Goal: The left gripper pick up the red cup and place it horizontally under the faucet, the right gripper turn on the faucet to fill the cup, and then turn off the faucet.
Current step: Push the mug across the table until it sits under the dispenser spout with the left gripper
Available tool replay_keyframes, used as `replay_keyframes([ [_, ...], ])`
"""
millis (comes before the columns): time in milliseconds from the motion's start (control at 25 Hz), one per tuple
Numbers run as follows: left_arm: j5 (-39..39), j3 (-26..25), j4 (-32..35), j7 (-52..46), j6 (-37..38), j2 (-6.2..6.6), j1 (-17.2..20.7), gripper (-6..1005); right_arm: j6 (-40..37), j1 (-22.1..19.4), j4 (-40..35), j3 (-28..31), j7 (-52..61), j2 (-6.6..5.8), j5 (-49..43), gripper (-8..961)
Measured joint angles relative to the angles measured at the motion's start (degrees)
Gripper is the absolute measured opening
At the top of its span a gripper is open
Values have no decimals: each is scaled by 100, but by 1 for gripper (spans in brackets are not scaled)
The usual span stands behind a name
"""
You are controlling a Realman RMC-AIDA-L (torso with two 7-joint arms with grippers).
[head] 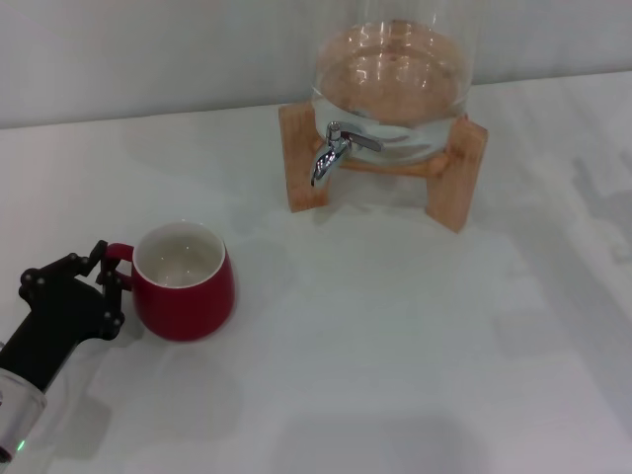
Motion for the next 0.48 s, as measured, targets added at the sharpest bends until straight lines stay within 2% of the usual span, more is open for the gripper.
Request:
replay_keyframes([
  [480,-52,-46,37,-99,-119,0,-132,101,16,0,7,0,0,0,0,721],
])
